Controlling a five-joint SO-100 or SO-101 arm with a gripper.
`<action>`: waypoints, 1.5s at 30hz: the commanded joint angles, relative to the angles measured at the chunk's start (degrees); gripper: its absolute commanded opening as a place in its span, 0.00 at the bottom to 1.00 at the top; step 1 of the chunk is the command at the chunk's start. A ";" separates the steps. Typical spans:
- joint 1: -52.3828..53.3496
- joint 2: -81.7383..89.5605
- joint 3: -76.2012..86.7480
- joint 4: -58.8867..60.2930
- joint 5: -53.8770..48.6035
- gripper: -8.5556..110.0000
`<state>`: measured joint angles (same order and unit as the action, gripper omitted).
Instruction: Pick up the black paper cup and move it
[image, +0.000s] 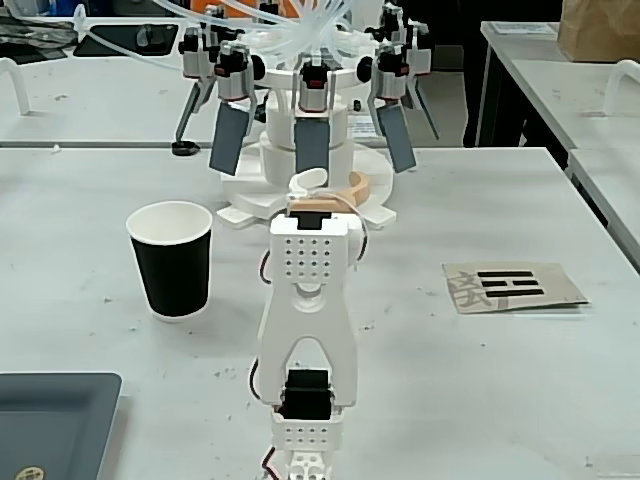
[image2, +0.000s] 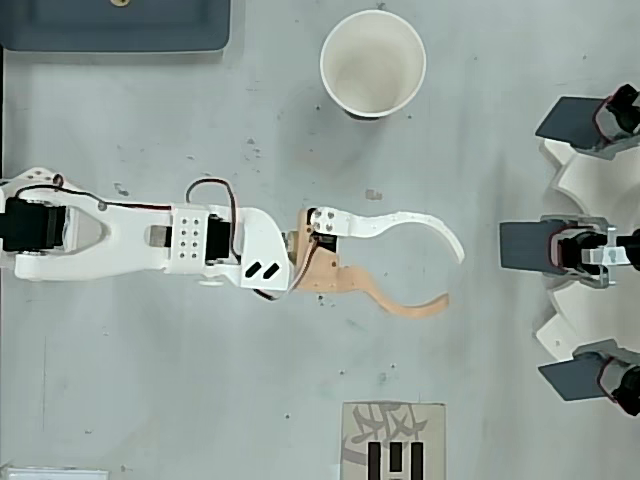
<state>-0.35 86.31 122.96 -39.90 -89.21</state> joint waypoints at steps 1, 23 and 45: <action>1.49 0.18 2.29 -11.51 -0.88 0.16; 1.85 3.43 9.23 -18.81 -1.32 0.18; 2.02 16.26 40.25 -34.89 3.34 0.28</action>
<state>1.23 99.67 162.51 -72.60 -86.84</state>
